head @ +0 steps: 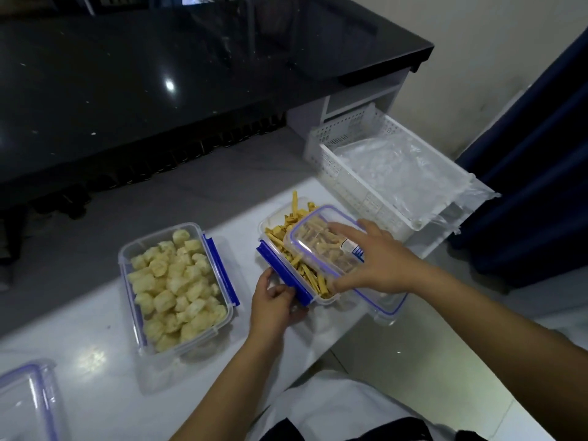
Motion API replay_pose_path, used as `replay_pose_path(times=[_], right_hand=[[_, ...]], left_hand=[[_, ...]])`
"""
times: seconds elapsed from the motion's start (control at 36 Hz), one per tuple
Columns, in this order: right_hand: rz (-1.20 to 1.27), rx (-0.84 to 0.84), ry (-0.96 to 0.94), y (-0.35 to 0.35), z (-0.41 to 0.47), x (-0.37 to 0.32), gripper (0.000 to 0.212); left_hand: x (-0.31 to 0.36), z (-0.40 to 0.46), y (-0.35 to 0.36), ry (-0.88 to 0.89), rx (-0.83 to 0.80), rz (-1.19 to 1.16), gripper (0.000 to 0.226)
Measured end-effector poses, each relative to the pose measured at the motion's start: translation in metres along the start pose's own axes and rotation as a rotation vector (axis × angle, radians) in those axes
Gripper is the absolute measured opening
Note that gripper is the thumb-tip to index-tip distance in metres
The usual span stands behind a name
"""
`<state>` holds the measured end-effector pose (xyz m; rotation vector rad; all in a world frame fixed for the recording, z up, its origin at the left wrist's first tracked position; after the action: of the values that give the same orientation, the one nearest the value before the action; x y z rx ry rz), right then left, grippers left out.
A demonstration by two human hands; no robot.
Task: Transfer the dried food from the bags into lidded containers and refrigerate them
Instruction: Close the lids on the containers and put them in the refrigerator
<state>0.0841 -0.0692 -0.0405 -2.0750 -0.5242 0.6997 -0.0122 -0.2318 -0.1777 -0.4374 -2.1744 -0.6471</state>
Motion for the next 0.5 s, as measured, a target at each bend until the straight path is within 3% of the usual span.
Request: replay_pose_path(times=[0.08,0.28,0.5], right_hand=[[0.063,0.027,0.008,-0.017,0.004,-0.003,0.117],[-0.037,0.082,0.062,-0.034,0.056,-0.039,0.121],[-0.118,-0.016,0.056,-0.006,0.067,-0.054,0.121]], left_hand=[[-0.002,-0.002,-0.002,-0.03,0.043,-0.058,0.054],[0.001,-0.012,-0.004,-0.032,0.066,-0.1,0.063],[0.0,-0.014,-0.006,-0.038,0.06,-0.129,0.061]])
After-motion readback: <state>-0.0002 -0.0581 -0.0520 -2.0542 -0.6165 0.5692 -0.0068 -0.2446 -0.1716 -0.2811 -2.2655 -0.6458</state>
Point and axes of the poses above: each hand's wrist, its own z-axis towards the middle knuckle, its own y-axis out of the palm, x = y × z, the point moved 9 cm from there along z, towards the middle knuckle, and after that the axes turned 5 degrees about y, right-handed, at the moved point
